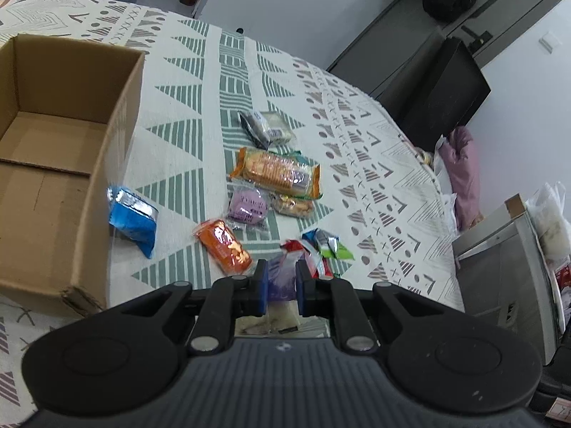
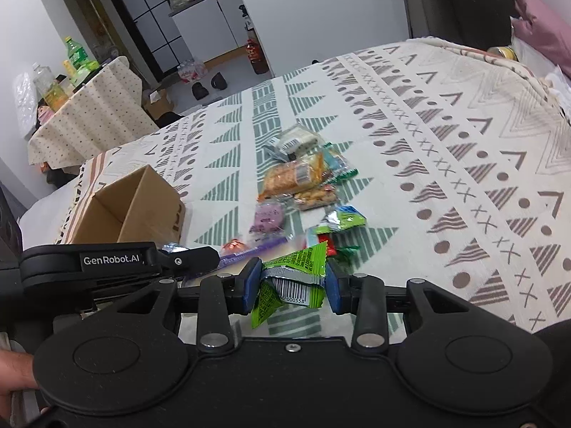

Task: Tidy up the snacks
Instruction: 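Grasp the green packet with the right tool while the left tool grasps the purple bar, then carry the purple bar with the left tool and green packet with the right tool to the box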

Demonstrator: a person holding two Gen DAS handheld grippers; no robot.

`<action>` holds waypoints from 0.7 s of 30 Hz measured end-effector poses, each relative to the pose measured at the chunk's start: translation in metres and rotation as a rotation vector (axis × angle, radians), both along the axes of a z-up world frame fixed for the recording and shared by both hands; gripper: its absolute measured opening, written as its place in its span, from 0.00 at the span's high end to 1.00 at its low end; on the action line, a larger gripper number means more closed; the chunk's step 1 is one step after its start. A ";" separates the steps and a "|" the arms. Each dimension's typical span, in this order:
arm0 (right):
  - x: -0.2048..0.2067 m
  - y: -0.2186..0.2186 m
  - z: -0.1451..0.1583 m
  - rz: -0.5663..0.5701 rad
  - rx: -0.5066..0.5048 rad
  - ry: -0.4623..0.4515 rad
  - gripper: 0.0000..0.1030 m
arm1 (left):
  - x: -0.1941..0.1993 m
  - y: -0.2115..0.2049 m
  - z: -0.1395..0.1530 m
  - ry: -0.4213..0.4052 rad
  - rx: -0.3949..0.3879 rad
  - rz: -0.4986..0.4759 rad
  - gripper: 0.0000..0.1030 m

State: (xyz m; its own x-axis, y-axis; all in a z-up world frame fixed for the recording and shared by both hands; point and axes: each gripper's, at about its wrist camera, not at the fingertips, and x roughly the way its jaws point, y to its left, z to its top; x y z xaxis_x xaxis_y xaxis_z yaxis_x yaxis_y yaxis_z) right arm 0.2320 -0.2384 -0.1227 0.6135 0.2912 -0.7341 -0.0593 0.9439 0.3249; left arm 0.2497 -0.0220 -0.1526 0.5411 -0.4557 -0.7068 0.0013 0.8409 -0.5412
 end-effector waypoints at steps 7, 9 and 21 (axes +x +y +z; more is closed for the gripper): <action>0.004 0.011 0.005 0.016 -0.012 -0.002 0.64 | 0.000 0.009 0.015 -0.058 -0.035 0.011 1.00; 0.006 0.012 0.005 0.017 -0.014 0.000 0.64 | 0.003 0.007 0.016 -0.046 -0.017 -0.002 1.00; 0.004 -0.016 -0.011 -0.049 -0.016 0.063 0.63 | 0.008 -0.028 -0.027 0.135 0.110 -0.156 0.34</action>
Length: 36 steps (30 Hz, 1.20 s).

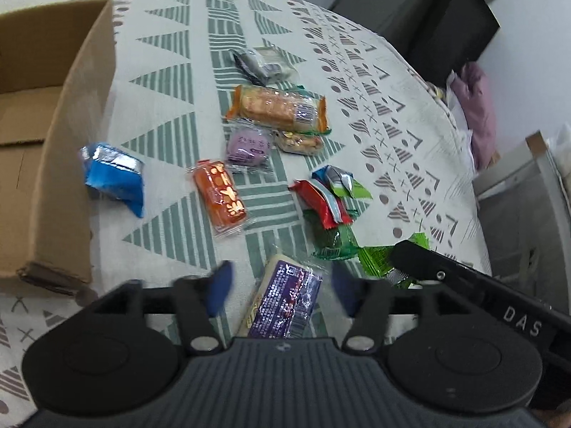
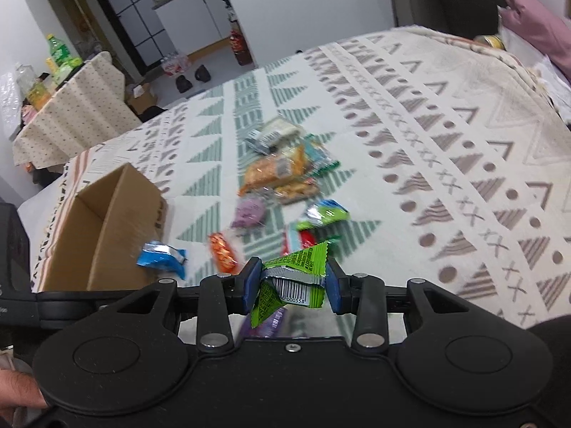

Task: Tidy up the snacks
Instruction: 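Carry the purple bar with the left tool and green packet with the right tool to the box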

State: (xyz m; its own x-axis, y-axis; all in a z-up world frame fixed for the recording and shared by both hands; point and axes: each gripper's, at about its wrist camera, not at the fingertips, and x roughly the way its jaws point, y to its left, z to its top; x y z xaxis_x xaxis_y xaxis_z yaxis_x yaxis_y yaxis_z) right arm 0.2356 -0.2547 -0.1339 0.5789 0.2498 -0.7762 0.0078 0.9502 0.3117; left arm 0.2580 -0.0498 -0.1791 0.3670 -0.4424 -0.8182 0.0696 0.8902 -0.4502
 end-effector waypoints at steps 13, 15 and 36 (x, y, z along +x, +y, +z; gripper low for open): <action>-0.001 -0.020 -0.017 -0.003 0.041 0.036 0.63 | -0.001 -0.030 -0.033 0.100 0.101 -0.084 0.33; 0.000 -0.021 -0.018 0.000 0.045 0.037 0.63 | -0.001 -0.031 -0.039 0.115 0.106 -0.082 0.34; 0.011 0.006 0.010 0.065 0.037 0.002 0.63 | 0.009 0.024 0.017 -0.044 -0.079 0.097 0.72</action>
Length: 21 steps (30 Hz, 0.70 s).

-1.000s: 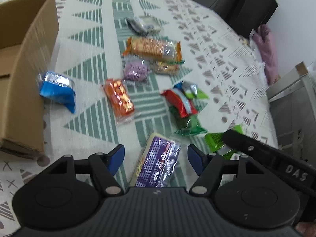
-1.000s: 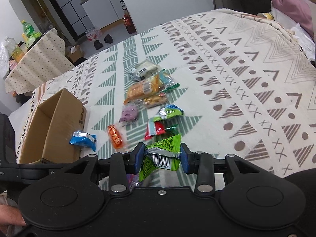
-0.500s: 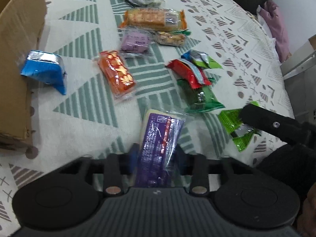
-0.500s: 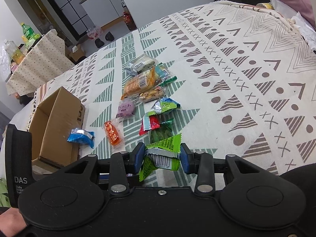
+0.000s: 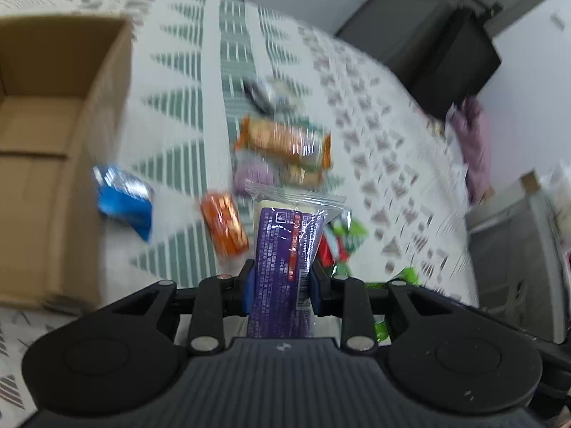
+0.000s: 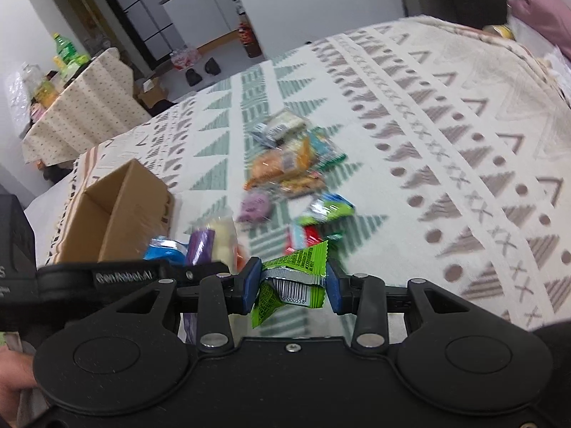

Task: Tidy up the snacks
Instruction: 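Carry the purple bar with the left tool and green packet with the right tool to the box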

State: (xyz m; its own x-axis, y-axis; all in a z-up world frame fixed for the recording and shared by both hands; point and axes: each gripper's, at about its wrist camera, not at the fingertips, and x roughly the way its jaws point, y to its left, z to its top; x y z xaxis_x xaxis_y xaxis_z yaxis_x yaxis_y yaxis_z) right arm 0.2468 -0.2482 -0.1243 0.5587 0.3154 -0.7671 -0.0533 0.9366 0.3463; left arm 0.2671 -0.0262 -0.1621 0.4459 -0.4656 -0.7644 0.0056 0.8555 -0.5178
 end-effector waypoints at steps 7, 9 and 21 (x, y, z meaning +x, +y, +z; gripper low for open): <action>0.017 0.041 0.034 0.064 0.005 -0.094 0.63 | 0.003 0.039 0.039 -0.111 -0.063 0.095 0.72; 0.019 0.052 0.040 0.074 0.015 -0.117 0.63 | 0.001 0.051 0.046 -0.142 -0.075 0.121 0.72; 0.032 0.119 0.066 0.140 0.017 -0.185 0.63 | -0.001 0.125 0.061 -0.183 -0.138 0.262 0.72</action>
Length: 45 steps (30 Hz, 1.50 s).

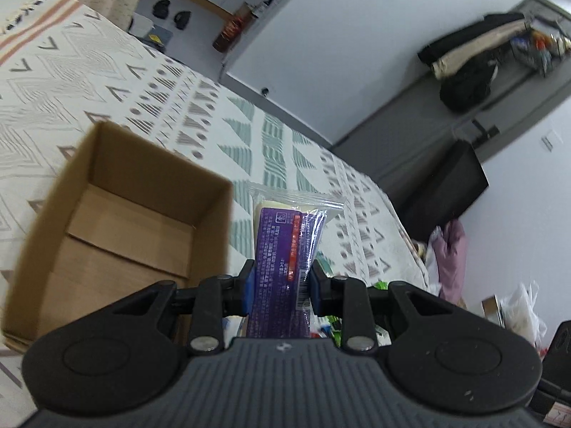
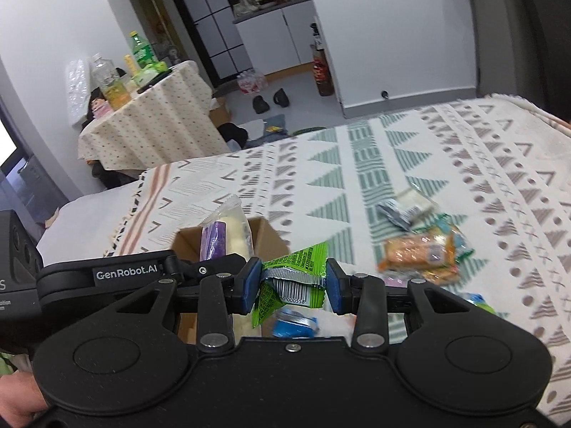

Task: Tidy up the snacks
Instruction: 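Carry the purple bar with the left tool and green packet with the right tool to the box, then open both tools to drop the purple bar and green packet into the box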

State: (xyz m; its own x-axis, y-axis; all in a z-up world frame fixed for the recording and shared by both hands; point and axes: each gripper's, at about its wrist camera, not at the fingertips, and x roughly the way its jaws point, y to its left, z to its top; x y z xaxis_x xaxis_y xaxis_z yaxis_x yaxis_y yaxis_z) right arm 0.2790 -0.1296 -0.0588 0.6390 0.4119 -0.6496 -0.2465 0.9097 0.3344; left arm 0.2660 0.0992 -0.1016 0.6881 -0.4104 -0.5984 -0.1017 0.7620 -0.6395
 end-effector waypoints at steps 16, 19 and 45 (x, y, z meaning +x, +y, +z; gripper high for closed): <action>0.019 0.067 -0.005 0.055 -0.016 0.003 0.63 | 0.005 0.067 -0.011 0.016 0.021 0.200 0.68; 0.022 0.075 -0.007 0.067 -0.023 0.008 0.63 | 0.007 0.076 -0.015 0.034 0.009 0.238 0.62; 0.014 -0.011 -0.008 -0.069 0.000 0.028 0.25 | 0.011 0.013 -0.003 0.086 0.118 0.138 0.08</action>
